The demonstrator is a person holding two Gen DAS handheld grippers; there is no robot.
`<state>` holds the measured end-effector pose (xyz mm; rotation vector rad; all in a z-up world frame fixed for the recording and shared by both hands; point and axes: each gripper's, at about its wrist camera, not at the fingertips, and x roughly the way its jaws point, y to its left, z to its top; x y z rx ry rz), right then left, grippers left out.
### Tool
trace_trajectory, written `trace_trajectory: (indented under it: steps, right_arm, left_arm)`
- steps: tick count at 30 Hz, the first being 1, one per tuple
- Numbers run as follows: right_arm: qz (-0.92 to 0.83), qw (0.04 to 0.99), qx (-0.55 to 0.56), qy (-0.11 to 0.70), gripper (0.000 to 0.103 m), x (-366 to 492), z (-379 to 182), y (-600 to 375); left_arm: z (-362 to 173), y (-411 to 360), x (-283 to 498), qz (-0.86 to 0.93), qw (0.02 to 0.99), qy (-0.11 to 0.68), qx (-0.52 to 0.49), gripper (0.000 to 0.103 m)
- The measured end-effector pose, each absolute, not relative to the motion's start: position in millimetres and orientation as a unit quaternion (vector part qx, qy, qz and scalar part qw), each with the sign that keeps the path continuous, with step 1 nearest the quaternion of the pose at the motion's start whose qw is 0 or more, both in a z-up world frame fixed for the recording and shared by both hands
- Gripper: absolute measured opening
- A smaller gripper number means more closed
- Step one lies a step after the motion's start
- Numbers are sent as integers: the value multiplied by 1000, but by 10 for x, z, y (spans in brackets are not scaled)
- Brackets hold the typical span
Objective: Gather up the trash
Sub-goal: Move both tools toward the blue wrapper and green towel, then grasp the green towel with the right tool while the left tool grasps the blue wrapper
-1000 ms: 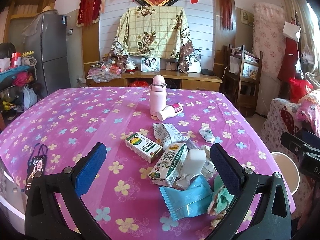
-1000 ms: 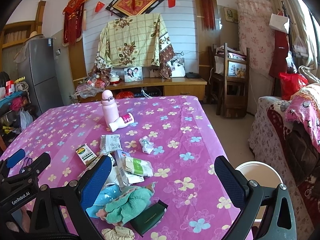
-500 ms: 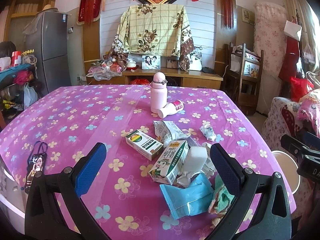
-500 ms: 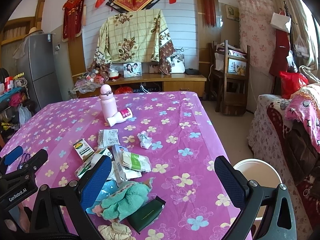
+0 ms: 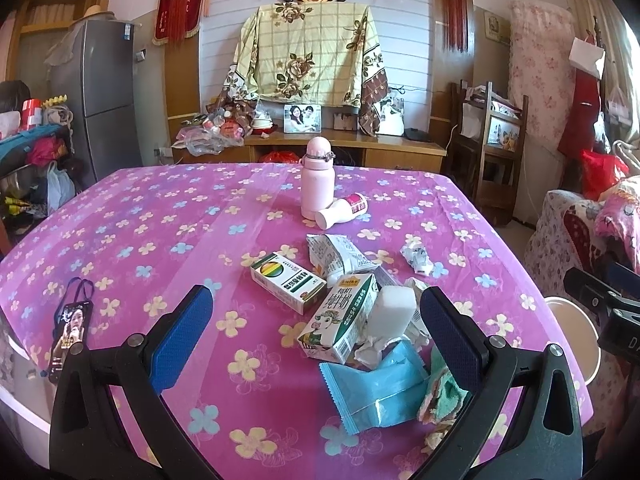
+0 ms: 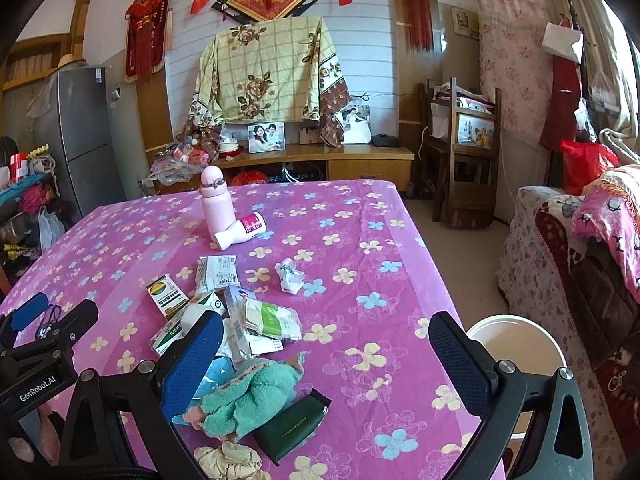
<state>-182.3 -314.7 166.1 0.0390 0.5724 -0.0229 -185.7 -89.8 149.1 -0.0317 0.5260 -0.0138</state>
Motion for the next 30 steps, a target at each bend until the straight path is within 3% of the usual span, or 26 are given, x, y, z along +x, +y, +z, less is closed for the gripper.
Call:
trace_trajectory:
  steps: [19, 30]
  right_arm:
    - [-5, 951, -5, 308, 102, -1762, 1507, -3137]
    - [32, 931, 12, 362, 102, -1734, 1227, -3319]
  left_arm:
    - [1430, -860, -1847, -8, 961, 275, -10, 103]
    - [1233, -771, -1838, -52, 947, 318, 15, 103]
